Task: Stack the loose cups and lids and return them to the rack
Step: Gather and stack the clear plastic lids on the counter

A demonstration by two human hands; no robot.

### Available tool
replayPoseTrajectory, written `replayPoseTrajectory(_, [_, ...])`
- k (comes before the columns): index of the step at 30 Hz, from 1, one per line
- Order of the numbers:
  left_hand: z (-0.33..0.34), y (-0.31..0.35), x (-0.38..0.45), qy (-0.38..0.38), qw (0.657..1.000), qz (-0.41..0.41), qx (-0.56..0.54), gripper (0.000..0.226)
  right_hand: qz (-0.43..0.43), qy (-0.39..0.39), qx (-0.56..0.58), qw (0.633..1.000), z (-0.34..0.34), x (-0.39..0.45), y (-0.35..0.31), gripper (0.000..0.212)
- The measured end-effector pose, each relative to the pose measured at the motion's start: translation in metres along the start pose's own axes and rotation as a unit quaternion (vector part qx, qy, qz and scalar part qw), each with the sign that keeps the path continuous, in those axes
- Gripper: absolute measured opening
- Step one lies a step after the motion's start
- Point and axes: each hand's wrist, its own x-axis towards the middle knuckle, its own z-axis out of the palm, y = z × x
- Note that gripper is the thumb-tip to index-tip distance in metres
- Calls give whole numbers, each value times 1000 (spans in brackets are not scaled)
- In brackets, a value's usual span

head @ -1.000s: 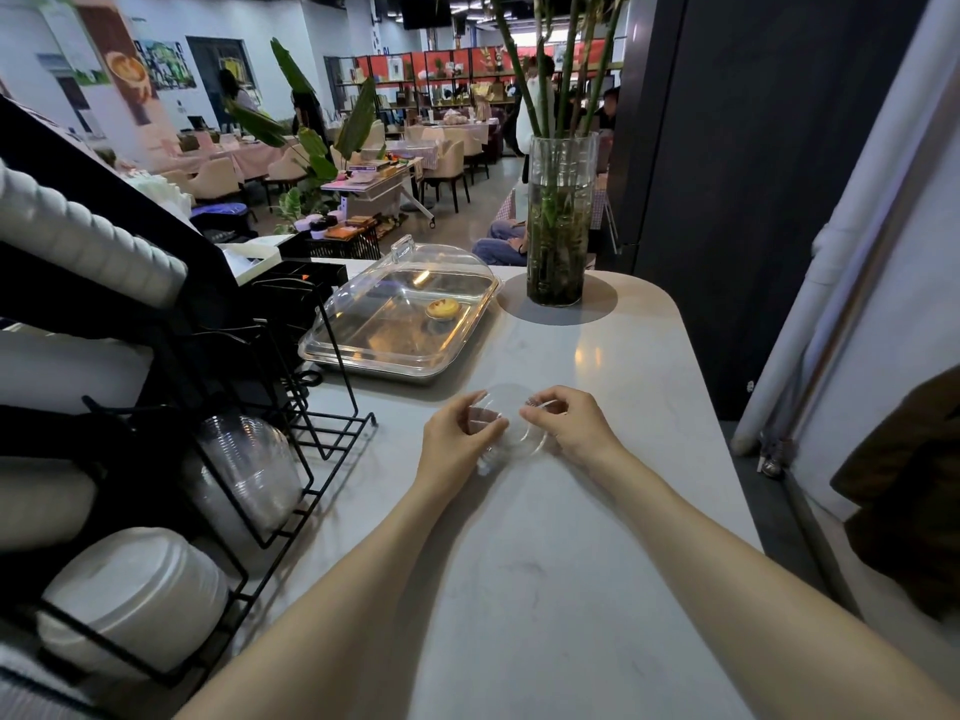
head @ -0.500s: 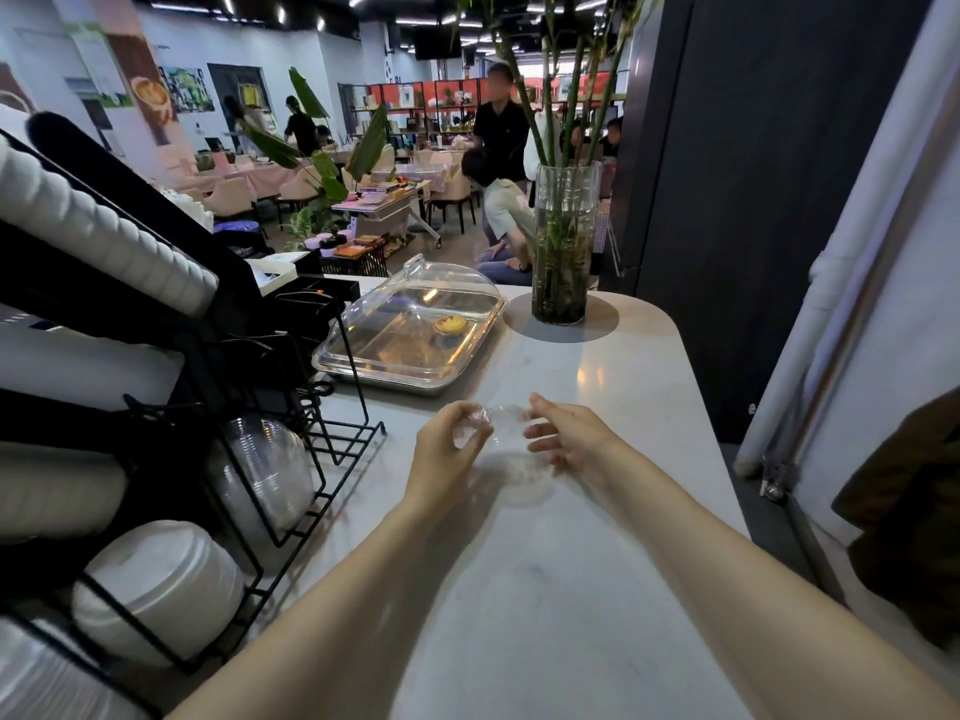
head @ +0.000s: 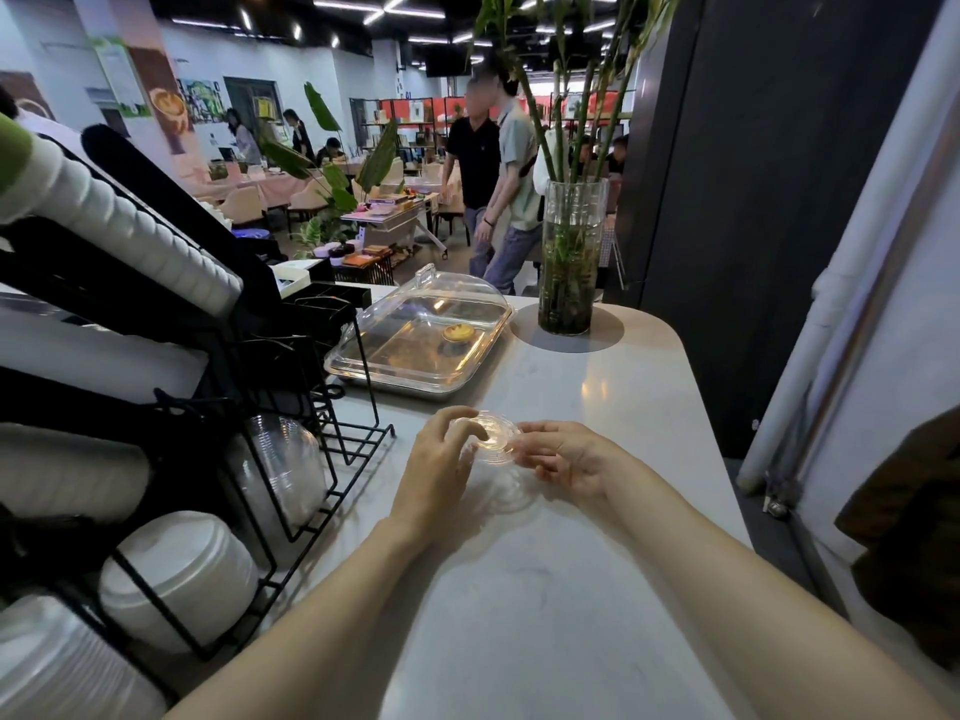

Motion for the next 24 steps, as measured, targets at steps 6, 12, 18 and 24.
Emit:
replayPoseTrajectory(6, [-9,-5,-11,25,998,-51,-10,39,-13,13,14,1000,15,1,-1,38])
replayPoseTrajectory(12, [-25,-7,-31,39,987,-137,-80,59,-45,35,13,998,35,1,-2,32])
replayPoseTrajectory(18, [-47,-10,-55,56,959,-245,-134,61,-70,27,-5,997,67,7,-6,32])
replayPoseTrajectory(24, [-69,-10,-77,35,951,-273,-142,35,-129,24,-43,990,101,13,-16,26])
